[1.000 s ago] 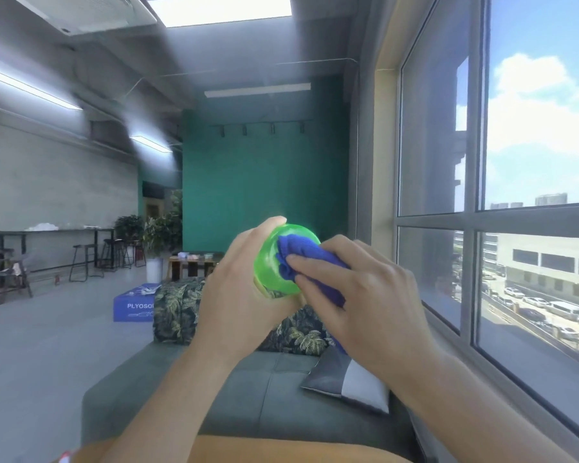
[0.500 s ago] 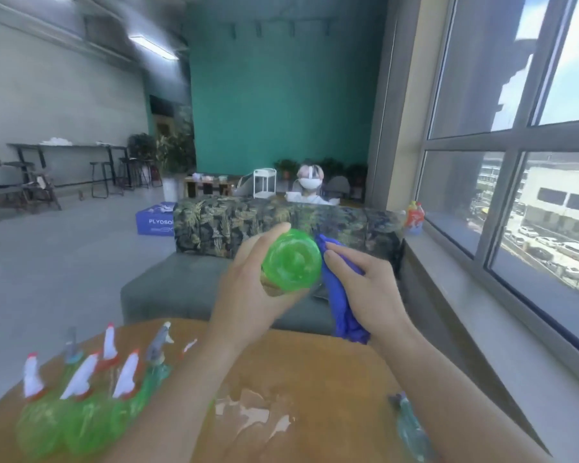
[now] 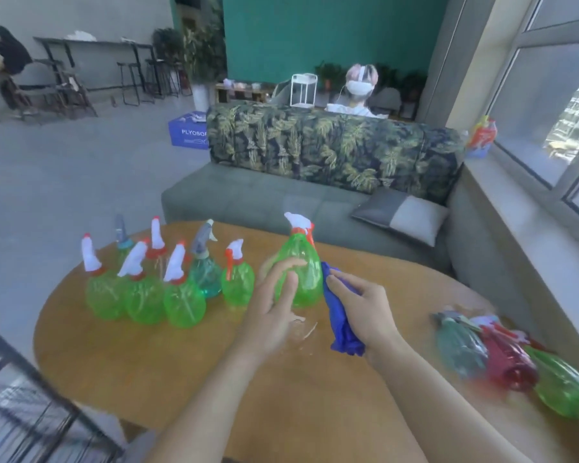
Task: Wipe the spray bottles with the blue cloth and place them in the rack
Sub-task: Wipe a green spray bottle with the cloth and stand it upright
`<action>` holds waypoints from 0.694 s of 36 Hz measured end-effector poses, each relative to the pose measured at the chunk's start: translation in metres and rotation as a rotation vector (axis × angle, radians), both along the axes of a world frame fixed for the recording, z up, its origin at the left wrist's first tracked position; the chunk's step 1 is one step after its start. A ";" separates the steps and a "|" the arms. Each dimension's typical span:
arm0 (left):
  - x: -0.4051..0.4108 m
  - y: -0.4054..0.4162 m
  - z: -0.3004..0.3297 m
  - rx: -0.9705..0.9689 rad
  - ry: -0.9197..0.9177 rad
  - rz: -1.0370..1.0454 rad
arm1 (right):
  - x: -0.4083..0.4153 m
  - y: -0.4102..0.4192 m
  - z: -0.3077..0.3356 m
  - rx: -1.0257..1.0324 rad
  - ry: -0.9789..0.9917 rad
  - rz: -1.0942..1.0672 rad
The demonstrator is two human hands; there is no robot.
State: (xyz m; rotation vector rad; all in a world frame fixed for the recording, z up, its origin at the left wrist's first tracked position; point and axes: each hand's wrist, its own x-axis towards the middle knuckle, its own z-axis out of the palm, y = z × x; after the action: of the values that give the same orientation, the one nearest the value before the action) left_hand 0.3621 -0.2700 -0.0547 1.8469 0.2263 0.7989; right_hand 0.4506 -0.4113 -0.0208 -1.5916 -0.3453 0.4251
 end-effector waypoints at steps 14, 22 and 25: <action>-0.045 0.057 -0.110 -0.259 0.223 0.073 | -0.010 0.057 -0.102 -0.141 0.062 0.086; -0.056 0.079 -0.148 -0.296 0.207 0.148 | -0.018 0.091 -0.140 -0.168 0.110 0.117; -0.058 0.082 -0.154 -0.288 0.184 0.185 | -0.019 0.102 -0.146 -0.151 0.143 0.117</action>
State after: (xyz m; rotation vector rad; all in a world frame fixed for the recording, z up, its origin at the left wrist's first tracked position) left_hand 0.3044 -0.1881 -0.2084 1.6401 0.6056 0.6812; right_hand 0.4317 -0.3092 -0.1668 -1.6821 -0.3038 0.6644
